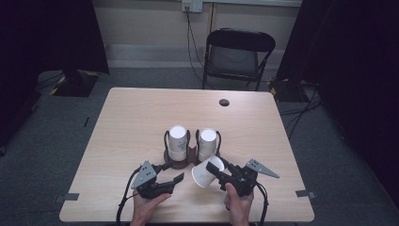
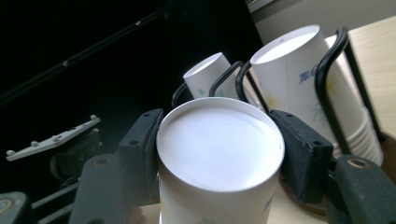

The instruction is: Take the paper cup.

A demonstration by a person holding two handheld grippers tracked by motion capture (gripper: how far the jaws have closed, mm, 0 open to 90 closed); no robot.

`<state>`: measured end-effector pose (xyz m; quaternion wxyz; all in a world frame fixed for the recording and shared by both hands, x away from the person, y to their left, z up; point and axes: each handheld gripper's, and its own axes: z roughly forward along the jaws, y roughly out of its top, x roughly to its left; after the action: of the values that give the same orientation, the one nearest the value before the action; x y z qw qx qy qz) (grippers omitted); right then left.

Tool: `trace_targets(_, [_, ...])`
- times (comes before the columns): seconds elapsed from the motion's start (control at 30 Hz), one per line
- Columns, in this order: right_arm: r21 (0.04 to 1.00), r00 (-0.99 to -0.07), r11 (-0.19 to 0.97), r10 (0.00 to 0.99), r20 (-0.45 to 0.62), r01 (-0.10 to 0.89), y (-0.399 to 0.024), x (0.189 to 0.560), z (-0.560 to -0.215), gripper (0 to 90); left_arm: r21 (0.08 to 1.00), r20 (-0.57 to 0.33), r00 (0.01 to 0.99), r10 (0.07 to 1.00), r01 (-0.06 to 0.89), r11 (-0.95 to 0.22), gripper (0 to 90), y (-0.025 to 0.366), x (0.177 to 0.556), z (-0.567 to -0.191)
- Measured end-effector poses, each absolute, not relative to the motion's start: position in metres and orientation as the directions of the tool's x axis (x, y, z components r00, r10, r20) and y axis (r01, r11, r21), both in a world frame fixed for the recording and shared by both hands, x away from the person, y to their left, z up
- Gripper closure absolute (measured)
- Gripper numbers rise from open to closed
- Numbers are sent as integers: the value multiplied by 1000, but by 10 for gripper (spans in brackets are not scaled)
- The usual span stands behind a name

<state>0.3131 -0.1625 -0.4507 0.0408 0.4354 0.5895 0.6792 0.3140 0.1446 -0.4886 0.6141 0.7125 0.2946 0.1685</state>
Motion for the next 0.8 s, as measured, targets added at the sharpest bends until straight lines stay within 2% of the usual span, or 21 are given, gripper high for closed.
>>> trace_targets(0.23, [775, -592, -347, 505, 628, 528, -159, 316, -456, 372, 981, -87, 789, 609, 175, -87, 462, 135, 311, -490])
trace_targets(0.43, [754, -591, -347, 472, 654, 557, -155, 318, -453, 372, 988, -60, 799, 598, 134, -80, 539, 128, 309, -490])
trace_targets(0.5, [755, -595, -341, 468, 653, 561, -152, 318, -453, 371, 988, -57, 798, 599, 132, -83, 526, 124, 309, -489])
trace_targets(0.67, [743, -596, -329, 449, 666, 582, -144, 319, -452, 370, 992, -19, 798, 602, 92, -91, 567, 119, 307, -488])
trace_targets(0.8, [742, -604, -321, 435, 667, 588, -141, 318, -450, 369, 993, -20, 793, 609, 84, -78, 552, 118, 307, -487])
